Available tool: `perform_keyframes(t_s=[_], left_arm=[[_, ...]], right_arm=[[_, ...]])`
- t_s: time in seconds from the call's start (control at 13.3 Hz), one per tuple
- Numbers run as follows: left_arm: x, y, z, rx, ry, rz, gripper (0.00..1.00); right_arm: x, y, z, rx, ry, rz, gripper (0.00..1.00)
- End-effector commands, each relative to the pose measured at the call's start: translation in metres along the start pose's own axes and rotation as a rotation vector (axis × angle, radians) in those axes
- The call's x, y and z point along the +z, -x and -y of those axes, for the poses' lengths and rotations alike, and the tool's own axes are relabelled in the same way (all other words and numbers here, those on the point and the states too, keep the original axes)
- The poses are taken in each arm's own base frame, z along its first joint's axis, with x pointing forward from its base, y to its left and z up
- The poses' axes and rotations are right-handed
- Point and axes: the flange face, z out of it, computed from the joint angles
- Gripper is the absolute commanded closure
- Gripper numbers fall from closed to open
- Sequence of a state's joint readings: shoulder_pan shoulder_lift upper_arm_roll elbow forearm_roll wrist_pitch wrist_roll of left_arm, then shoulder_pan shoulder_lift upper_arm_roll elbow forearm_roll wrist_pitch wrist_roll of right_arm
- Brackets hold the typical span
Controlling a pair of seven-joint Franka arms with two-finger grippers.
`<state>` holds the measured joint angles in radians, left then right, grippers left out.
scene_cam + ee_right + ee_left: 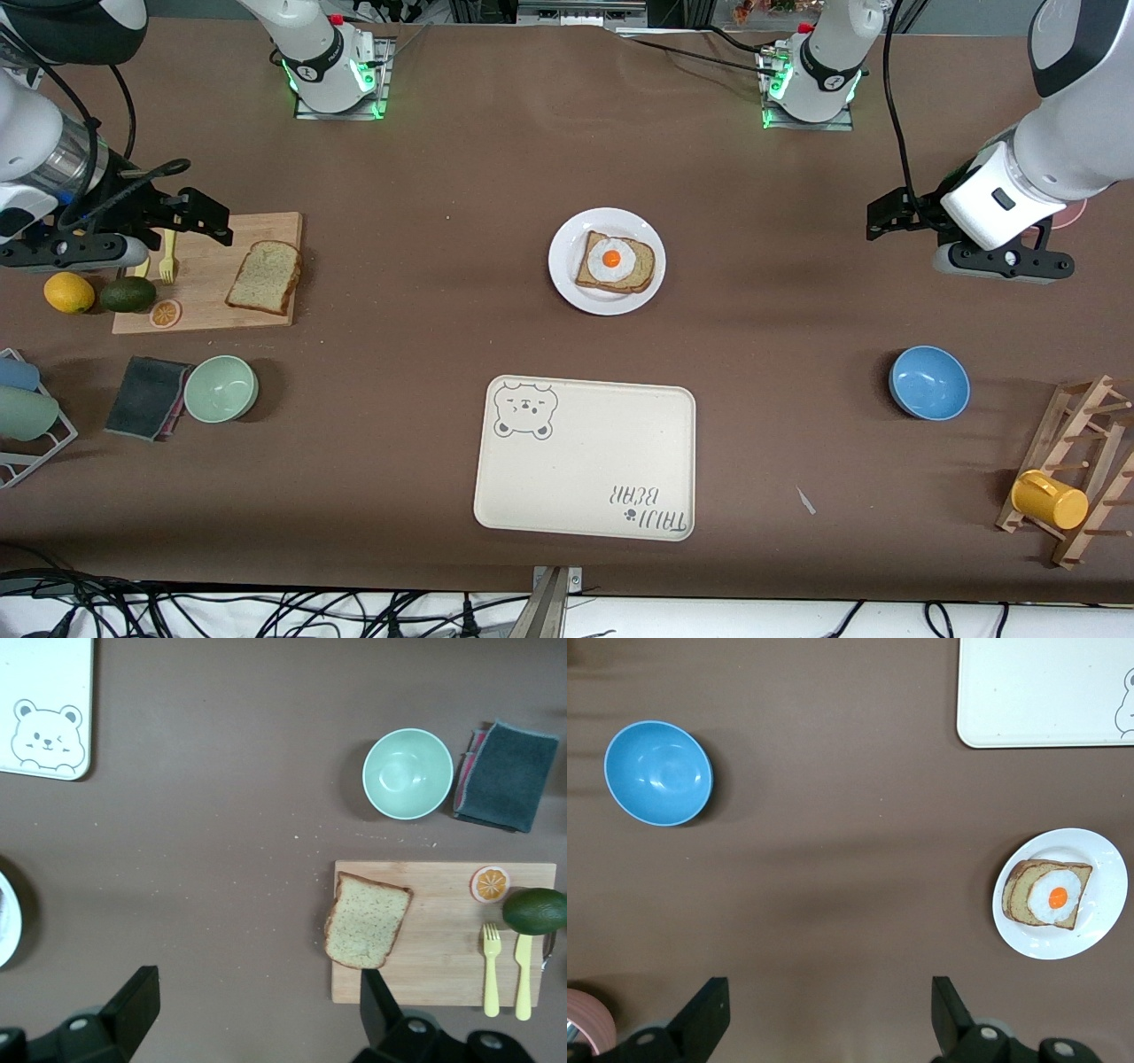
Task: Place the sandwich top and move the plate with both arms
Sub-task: 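Move the right gripper down over the plain bread slice on the board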
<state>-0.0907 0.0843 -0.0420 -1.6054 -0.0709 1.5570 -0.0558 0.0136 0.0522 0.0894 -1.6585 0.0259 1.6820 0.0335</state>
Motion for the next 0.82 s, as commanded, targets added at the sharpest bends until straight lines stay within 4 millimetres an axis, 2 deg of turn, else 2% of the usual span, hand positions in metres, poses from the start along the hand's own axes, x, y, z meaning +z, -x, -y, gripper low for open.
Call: perform_keyframes(t_s=[0.0, 0.15, 0.3, 0.6, 0.75], left_arm=[[-0.006, 0.005, -0.002, 0.004, -0.009, -0.001, 0.0], [-0.006, 0.005, -0.002, 0.005, -0.01, -0.001, 0.0], [-0.006, 0.005, -0.002, 0.005, -0.011, 0.0, 0.0], [-0.006, 0.006, -0.002, 0.005, -0.009, 0.004, 0.0], [-0.006, 0.006, -0.001, 0.005, -0.011, 0.004, 0.0]], right_arm=[[-0.003, -0.003, 0.001, -0.019, 0.02, 0.006, 0.0], [0.0, -0.003, 0.001, -0.019, 0.027, 0.013, 0.0], [0.013, -0.002, -0.001, -0.018, 0.029, 0.033, 0.0], [0.048, -0.002, -0.003, -0.017, 0.032, 0.045, 0.0], [0.075, 0.0, -0.007, -0.015, 0.043, 0.056, 0.0]])
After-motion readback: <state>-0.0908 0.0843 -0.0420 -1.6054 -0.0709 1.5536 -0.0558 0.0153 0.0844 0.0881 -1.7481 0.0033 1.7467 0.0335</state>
